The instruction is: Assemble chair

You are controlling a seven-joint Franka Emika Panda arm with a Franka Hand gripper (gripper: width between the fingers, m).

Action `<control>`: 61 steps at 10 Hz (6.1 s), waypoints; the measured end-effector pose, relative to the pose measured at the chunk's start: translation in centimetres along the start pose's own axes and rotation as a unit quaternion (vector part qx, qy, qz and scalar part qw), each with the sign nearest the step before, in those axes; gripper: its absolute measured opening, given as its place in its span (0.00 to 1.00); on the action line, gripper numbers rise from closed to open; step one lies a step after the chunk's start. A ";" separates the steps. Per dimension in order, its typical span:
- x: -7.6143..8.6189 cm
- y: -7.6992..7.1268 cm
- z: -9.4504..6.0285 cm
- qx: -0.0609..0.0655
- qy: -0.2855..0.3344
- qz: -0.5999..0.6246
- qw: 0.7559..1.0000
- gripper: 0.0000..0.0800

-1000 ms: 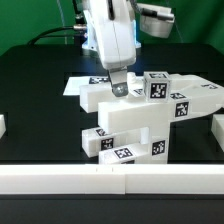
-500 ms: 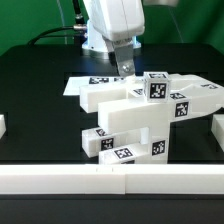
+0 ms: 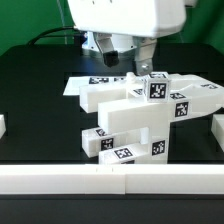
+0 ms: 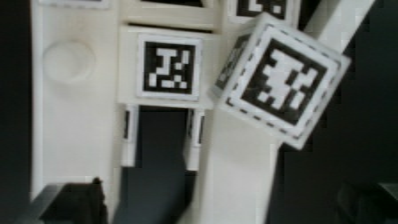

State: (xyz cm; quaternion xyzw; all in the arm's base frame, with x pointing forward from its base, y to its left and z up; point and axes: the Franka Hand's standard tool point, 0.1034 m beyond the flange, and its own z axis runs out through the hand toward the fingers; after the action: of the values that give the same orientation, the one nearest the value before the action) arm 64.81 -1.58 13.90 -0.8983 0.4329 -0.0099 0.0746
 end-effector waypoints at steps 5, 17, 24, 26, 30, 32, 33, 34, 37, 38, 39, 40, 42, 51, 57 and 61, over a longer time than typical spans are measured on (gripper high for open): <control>0.3 0.2 0.2 -0.008 0.005 -0.177 0.984 0.81; -2.3 -2.1 2.2 -0.047 0.014 -0.330 0.943 0.81; -2.2 -2.0 2.2 -0.045 0.017 -0.245 0.968 0.35; -2.2 -2.0 2.2 -0.044 0.020 -0.182 0.982 0.35; -2.2 -2.0 2.2 -0.041 0.025 -0.054 0.997 0.36; -2.2 -2.0 2.2 -0.039 0.028 0.025 0.999 0.36; -2.2 -2.0 2.2 -0.038 0.029 0.055 0.997 0.36; -2.2 -2.0 2.2 -0.037 0.030 0.083 0.995 0.36; -2.3 -2.0 2.3 -0.034 0.033 0.174 0.984 0.36; -2.3 -2.1 2.3 -0.032 0.034 0.214 0.976 0.36; -2.4 -2.1 2.3 -0.031 0.035 0.244 0.969 0.36; -2.4 -2.1 2.3 -0.030 0.035 0.271 0.961 0.36; -2.5 -2.2 2.3 -0.026 0.034 0.329 0.944 0.36; -3.0 -2.6 2.4 -0.034 0.023 0.347 0.937 0.81; -3.2 -2.6 2.8 -0.063 0.008 0.019 0.998 0.81; -3.0 -2.5 2.9 -0.069 0.000 -0.141 0.988 0.81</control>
Offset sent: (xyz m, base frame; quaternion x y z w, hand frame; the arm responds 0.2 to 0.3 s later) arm 0.0000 0.0000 0.0000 0.0000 0.0000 -0.1938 0.9810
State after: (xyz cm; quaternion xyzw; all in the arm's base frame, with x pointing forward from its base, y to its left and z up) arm 65.08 2.70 11.50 -0.9533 0.3017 0.0096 0.0106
